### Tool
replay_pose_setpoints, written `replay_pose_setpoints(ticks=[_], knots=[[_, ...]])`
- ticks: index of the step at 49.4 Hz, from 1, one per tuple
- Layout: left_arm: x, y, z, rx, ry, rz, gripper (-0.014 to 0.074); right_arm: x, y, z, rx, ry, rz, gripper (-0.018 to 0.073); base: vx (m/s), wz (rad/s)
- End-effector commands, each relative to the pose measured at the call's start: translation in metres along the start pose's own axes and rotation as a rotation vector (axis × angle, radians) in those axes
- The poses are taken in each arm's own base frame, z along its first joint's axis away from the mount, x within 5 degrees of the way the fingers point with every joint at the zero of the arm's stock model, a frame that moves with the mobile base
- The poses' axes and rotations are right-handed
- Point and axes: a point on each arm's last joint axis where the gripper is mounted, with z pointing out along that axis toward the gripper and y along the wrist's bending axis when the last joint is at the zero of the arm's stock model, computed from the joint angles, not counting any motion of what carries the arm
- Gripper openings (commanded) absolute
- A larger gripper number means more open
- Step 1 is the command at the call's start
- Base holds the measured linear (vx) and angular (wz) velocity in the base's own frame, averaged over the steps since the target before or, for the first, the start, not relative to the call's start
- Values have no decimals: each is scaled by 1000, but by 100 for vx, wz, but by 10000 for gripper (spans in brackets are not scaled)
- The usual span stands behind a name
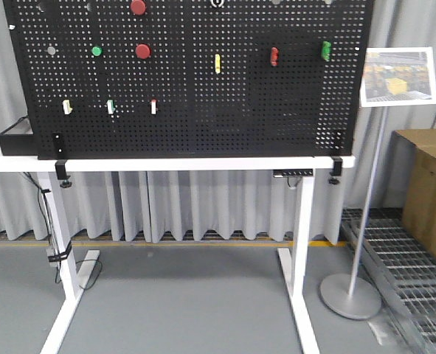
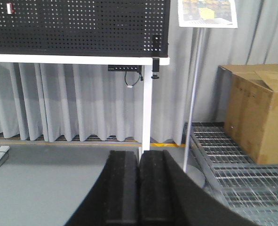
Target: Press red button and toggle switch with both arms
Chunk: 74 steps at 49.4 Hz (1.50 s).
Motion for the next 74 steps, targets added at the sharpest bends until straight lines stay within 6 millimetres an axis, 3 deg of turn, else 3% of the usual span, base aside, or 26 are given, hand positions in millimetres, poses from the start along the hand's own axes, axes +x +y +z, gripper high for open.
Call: replay_pose_setpoints(ticks=[1, 74], knots=[[1, 0, 1, -4, -67, -15, 1, -4, 0, 0, -1, -70, -6, -3, 41, 8], [1, 0, 1, -4, -67, -15, 1, -4, 0, 0, -1, -70, -6, -3, 35, 1]])
